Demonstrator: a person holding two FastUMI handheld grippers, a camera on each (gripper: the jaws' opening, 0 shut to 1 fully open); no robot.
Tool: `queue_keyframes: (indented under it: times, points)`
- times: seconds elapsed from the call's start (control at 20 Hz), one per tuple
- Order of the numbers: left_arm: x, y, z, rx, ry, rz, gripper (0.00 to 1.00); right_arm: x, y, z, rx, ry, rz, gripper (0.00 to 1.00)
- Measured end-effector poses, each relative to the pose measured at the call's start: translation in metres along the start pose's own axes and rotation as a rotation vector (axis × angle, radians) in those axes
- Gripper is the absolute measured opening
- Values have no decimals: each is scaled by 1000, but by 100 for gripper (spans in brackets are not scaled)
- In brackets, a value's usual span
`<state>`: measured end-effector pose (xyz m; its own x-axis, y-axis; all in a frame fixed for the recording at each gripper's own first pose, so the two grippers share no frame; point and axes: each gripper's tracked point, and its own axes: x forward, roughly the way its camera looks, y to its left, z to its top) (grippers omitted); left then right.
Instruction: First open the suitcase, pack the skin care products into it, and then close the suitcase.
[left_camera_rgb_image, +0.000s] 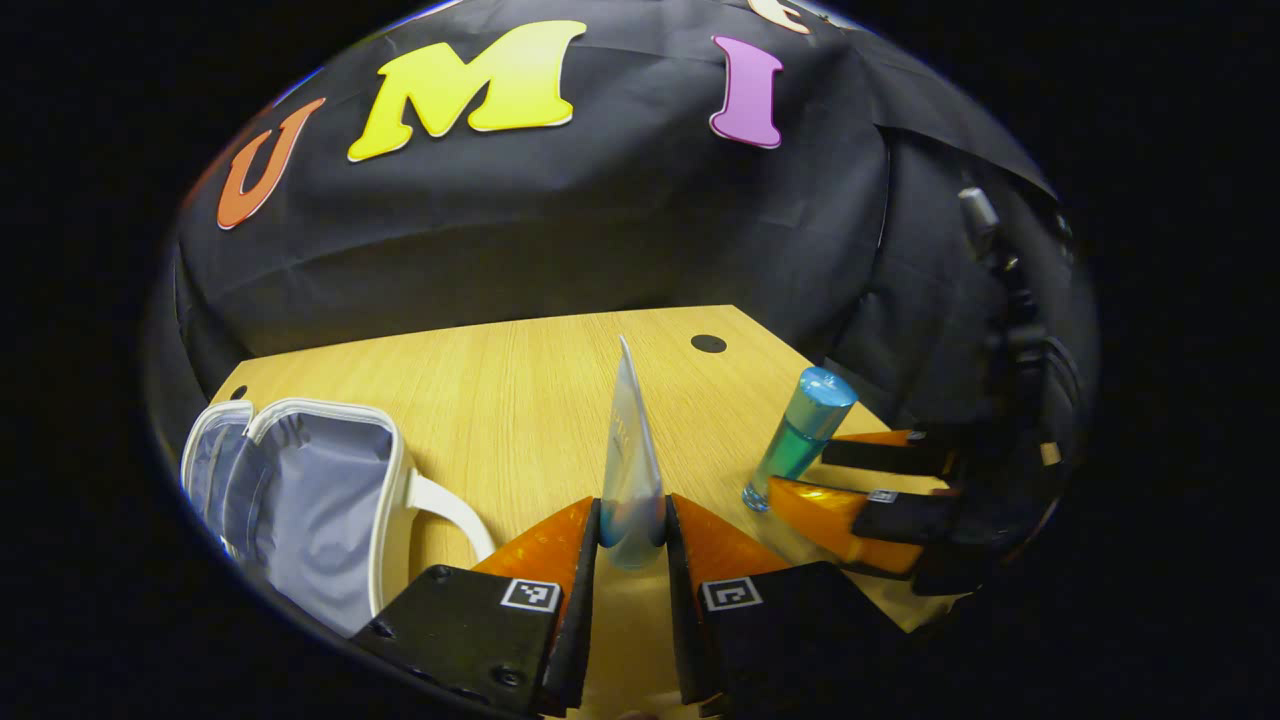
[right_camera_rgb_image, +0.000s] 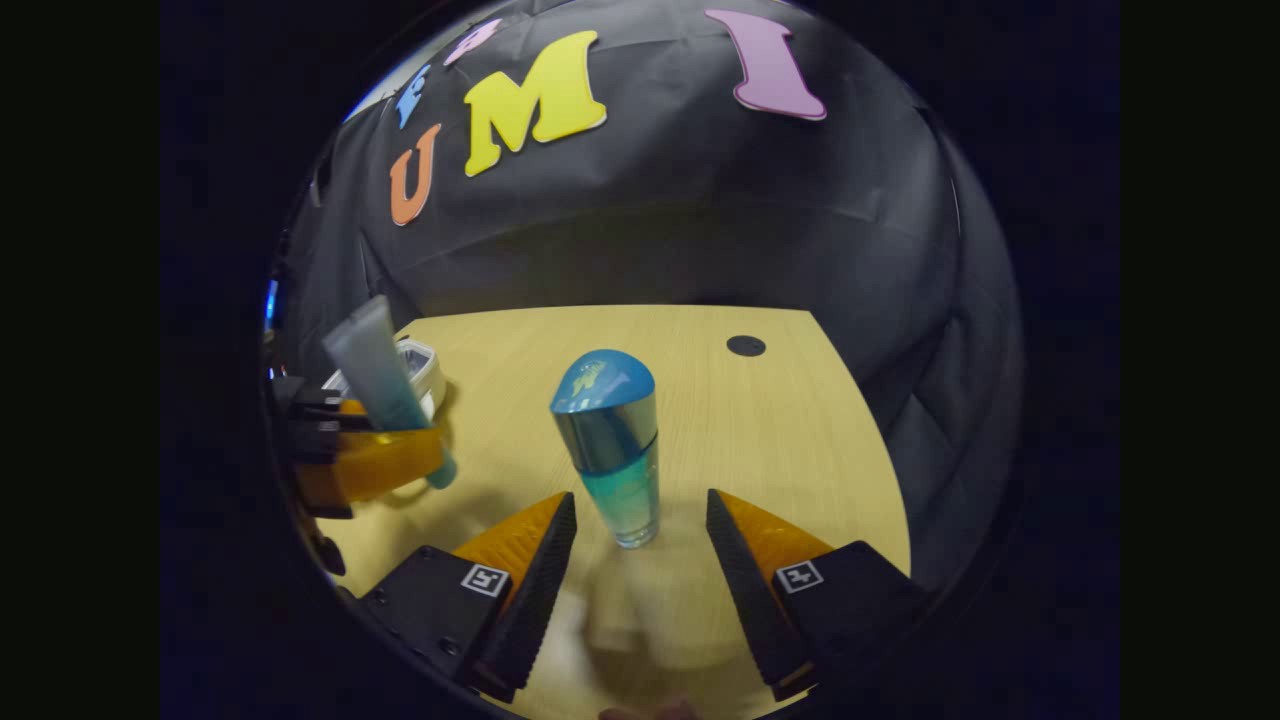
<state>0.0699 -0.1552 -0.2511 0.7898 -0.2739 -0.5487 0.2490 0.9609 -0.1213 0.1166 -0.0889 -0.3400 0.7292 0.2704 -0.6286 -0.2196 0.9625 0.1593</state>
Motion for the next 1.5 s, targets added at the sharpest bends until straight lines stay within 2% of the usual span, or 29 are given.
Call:
queue_keyframes:
  times: [0.2,0.25,0.45,0.65,0.85,0.9,0.95,1.0,1.3,1.5]
  points:
    - [-41,40,16,-29,-14,66,37,20,2,-4,52,31,-1,56]
    - [-50,53,19,-34,-19,95,37,22,1,-6,38,30,-17,48]
    - [-75,122,18,-67,-16,226,37,20,6,-2,38,48,-36,37]
    - [-87,195,-7,-58,61,408,37,-11,15,2,49,64,-16,36]
    - [-98,263,-53,-5,265,637,36,-58,21,1,92,88,2,35]
    - [-99,274,-63,-6,315,667,36,-68,23,-2,97,107,13,35]
    - [-95,276,-71,-15,362,688,41,-76,26,-1,107,106,19,36]
    - [-97,282,-77,-7,405,712,36,-84,28,1,113,100,24,36]
    - [-83,305,-108,15,606,804,35,-115,41,3,137,105,65,35]
    - [-81,314,-112,-41,677,841,36,-130,41,-5,137,109,64,35]
